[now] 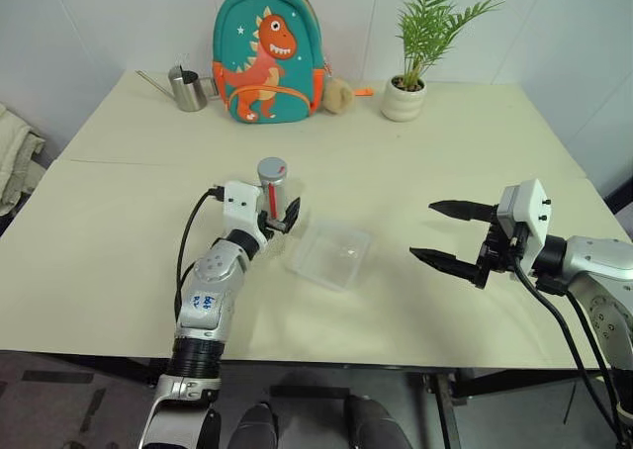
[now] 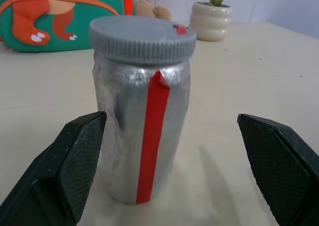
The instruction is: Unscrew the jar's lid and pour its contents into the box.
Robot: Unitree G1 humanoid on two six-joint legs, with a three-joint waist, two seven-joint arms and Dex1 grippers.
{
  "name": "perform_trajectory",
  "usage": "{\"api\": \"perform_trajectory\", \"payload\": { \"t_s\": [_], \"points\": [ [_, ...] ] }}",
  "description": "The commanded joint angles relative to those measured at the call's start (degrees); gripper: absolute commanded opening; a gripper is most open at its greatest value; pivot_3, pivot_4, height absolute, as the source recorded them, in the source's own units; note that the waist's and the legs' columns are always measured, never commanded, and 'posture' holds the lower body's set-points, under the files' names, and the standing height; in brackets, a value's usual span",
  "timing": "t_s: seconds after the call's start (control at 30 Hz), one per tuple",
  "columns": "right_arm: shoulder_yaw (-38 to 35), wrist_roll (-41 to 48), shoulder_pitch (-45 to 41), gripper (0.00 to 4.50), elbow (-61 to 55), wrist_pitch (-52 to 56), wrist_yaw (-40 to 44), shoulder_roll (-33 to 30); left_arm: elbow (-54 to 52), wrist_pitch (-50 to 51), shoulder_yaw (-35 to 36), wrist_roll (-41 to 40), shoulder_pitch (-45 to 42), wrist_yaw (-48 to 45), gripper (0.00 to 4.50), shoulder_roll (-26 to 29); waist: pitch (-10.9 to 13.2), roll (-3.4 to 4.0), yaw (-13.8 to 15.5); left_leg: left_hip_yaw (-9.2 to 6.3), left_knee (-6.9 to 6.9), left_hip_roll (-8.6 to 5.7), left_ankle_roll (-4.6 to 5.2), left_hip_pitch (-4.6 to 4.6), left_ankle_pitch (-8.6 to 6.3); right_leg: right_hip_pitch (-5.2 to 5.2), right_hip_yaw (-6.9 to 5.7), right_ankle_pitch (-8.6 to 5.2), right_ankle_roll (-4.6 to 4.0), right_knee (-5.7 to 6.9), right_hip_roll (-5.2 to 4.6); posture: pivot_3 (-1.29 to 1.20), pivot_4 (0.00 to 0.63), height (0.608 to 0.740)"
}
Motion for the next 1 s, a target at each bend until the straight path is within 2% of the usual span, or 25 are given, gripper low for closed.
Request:
{"api": "perform_trajectory", "payload": {
  "t_s": [0.03, 0.5, 0.83, 0.93, 1.0],
  "points": [
    [-1.49, 0.28, 0.21, 4.5, -1.44, -0.2, -0.7, -0.27, 0.61, -1.75, 0.45, 0.77, -1.96, 1.17, 4.48, -0.14, 0.0, 0.0, 0.03, 0.0, 0.0, 0.0, 0.0, 0.0, 0.0, -0.01, 0.0, 0.0, 0.0, 0.0, 0.0, 0.0, 0.15, 0.74],
    [-1.51, 0.25, 0.5, 4.5, -2.04, 0.05, -2.32, -0.39, 10.58, -7.33, 0.78, 2.44, -7.22, 3.58, 4.48, -0.99, 0.0, 0.0, 0.09, -0.01, 0.0, -0.02, 0.0, -0.01, 0.01, 0.0, 0.0, 0.01, 0.03, -0.02, -0.01, 0.0, 0.15, 0.74],
    [-1.37, 0.13, 0.28, 4.5, -1.93, 0.27, -2.98, -0.48, 13.32, -10.29, 0.57, 2.11, -9.06, 2.78, 4.48, -1.35, 0.0, 0.0, 0.08, 0.0, 0.0, -0.02, 0.0, -0.02, 0.01, 0.0, 0.01, 0.02, 0.03, -0.02, -0.01, 0.0, 0.15, 0.74],
    [-1.48, 0.05, 0.35, 4.5, -1.95, 0.26, -3.12, -0.54, 13.52, -10.56, 0.47, 1.9, -9.16, 2.29, 3.9, -1.53, 0.0, 0.0, 0.05, 0.0, 0.0, -0.02, 0.0, -0.01, 0.01, 0.0, 0.01, 0.02, 0.03, -0.02, -0.01, 0.0, 0.15, 0.74],
    [-1.53, -0.01, 0.29, 4.5, -1.83, 0.32, -3.25, -0.55, 13.69, -10.82, 0.44, 1.82, -9.19, 1.97, 3.26, -1.7, 0.0, 0.0, 0.07, 0.0, 0.0, -0.02, -0.01, -0.01, 0.01, 0.0, 0.01, 0.02, 0.03, -0.02, -0.01, 0.0, 0.15, 0.74]
  ]
}}
